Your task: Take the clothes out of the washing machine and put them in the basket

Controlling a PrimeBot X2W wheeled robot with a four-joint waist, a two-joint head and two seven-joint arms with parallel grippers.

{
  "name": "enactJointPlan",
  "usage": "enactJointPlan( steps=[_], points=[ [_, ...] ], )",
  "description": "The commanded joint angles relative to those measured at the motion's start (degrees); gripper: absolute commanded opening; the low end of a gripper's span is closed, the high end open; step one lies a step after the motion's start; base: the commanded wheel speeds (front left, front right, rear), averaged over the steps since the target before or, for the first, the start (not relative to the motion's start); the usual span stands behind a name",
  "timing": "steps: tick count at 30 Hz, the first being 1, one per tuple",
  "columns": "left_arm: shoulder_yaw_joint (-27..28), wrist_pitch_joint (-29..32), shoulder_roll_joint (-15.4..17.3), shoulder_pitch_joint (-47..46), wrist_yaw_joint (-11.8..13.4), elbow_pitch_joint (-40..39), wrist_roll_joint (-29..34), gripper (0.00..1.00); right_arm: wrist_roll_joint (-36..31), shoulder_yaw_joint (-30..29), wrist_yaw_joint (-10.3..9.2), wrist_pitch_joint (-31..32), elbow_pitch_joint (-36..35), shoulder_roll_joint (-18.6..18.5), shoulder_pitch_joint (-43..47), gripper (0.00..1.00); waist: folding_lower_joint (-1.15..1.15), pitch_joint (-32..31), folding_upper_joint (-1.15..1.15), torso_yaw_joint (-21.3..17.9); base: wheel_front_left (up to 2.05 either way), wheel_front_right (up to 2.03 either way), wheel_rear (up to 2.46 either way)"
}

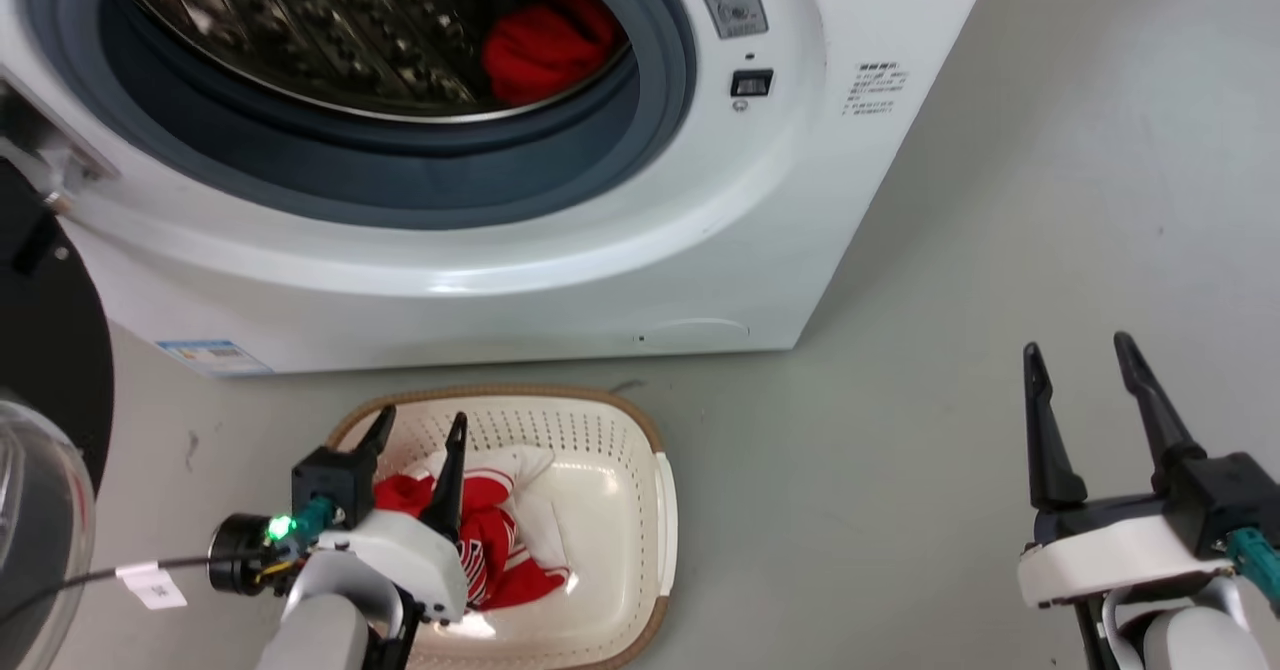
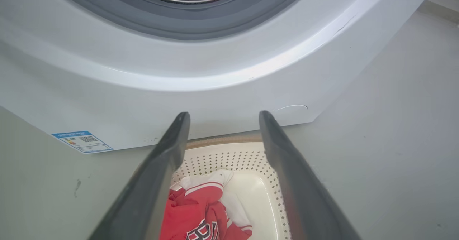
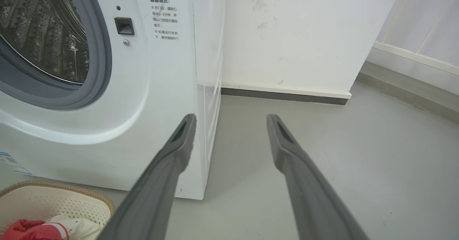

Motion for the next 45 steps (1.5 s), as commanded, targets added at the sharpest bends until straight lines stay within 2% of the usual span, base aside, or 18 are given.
enactJointPlan(
  steps=[1,6,10,15,20,28,38,45],
  points=[
    [0.35,-0.15,-0.26,1.11,0.14,-0.77,0.48,1.00,0.65,0.12,-0.04,-0.12,0.36,-0.01,0.88,1.00,0.01,-2.26,0.00,0.21,0.00,0.00,0.00],
    [1.66,-0.15,-0.86,4.54,-0.43,-5.60,2.86,1.00,1.25,0.65,-0.04,-0.12,0.79,-0.01,1.99,1.00,0.01,-5.02,0.00,-0.15,0.00,0.00,0.00],
    [2.34,-0.15,-0.08,4.68,-1.06,-8.74,4.23,1.00,1.66,0.99,-0.04,-0.12,0.59,-0.02,2.48,1.00,0.01,-5.37,0.00,-0.89,0.00,0.00,0.00],
    [2.31,-0.15,1.93,0.92,-2.06,-10.70,4.74,1.00,2.74,1.38,-0.04,-0.12,0.34,-0.02,1.80,1.00,0.01,-3.59,0.00,-2.85,0.00,0.00,0.00],
    [1.16,1.30,5.05,-6.78,-2.71,-8.89,4.23,1.00,3.80,1.87,-0.04,-0.12,0.24,-0.01,0.49,1.00,0.01,-0.37,0.00,-5.77,0.00,0.00,0.00],
    [-1.07,12.96,11.45,-23.90,-3.08,-4.18,1.91,1.00,6.05,2.83,-0.04,-0.12,-0.53,0.02,-1.65,1.00,0.01,7.44,0.00,-11.39,0.00,0.00,0.00],
    [-6.24,31.21,19.71,-49.36,-3.15,6.07,-5.94,1.00,10.34,5.33,-0.04,-0.12,-1.92,0.02,-4.49,1.00,0.01,19.99,0.00,-17.59,0.00,0.00,0.00],
    [-8.50,39.35,24.07,-62.08,-3.16,11.95,-7.22,1.00,13.27,8.69,-0.04,-0.12,-2.89,0.04,-5.29,1.00,0.01,25.60,0.00,-21.84,0.00,0.00,0.00]
  ],
)
